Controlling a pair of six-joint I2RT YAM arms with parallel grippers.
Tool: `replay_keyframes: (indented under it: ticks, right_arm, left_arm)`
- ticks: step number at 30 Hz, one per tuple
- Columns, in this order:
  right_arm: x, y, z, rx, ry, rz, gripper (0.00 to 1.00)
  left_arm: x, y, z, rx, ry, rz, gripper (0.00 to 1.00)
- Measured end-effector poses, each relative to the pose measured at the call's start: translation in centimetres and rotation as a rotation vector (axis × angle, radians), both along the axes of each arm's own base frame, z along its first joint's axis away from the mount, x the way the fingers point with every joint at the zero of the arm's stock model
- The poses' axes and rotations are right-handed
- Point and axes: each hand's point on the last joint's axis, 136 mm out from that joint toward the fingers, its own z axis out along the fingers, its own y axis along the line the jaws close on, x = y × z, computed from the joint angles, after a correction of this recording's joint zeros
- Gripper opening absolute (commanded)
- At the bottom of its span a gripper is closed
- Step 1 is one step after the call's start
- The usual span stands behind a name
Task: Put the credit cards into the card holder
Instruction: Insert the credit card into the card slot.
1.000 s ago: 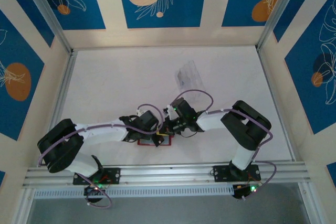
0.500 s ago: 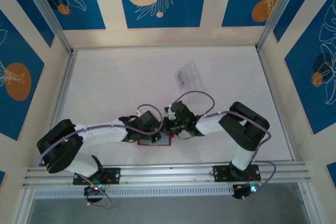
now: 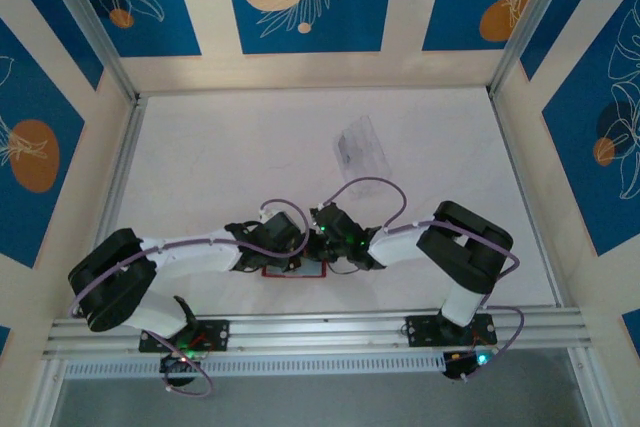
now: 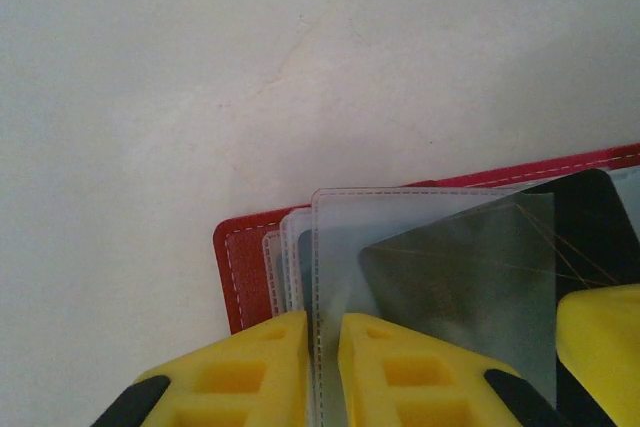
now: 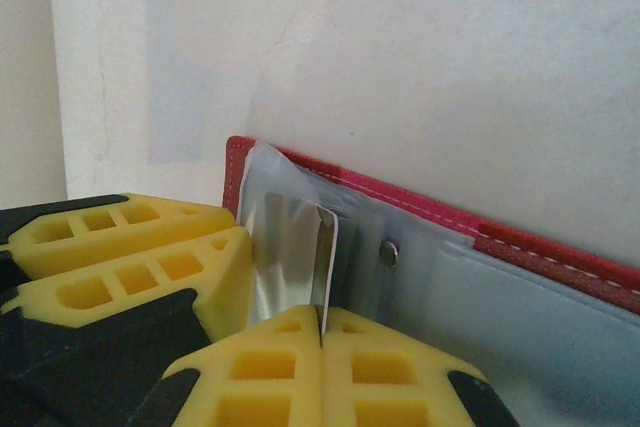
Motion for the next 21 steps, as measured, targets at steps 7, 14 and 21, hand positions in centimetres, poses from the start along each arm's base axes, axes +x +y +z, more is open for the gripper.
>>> replay_keyframes:
  ticks: [7,14,21]
  right_arm:
    - [-0.20,-0.01,0.70,-0.007,-0.018,-0.018,0.00]
    - [-0.40,-0.56,0.70,-0.035,-0.012,-0.049,0.00]
    - [-0.39,-0.47,0.17,-0.048,-0.006,-0.082,0.00]
  left_arm:
    - [0.02,-0.03,0.01,-0.002,-0.001,0.000,0.16]
    - [0.01,-0.02,0.02,-0.008,0.000,0.013,0.16]
    - [-0.06,0.07,0.04,-0.016,-0.004,0.016,0.16]
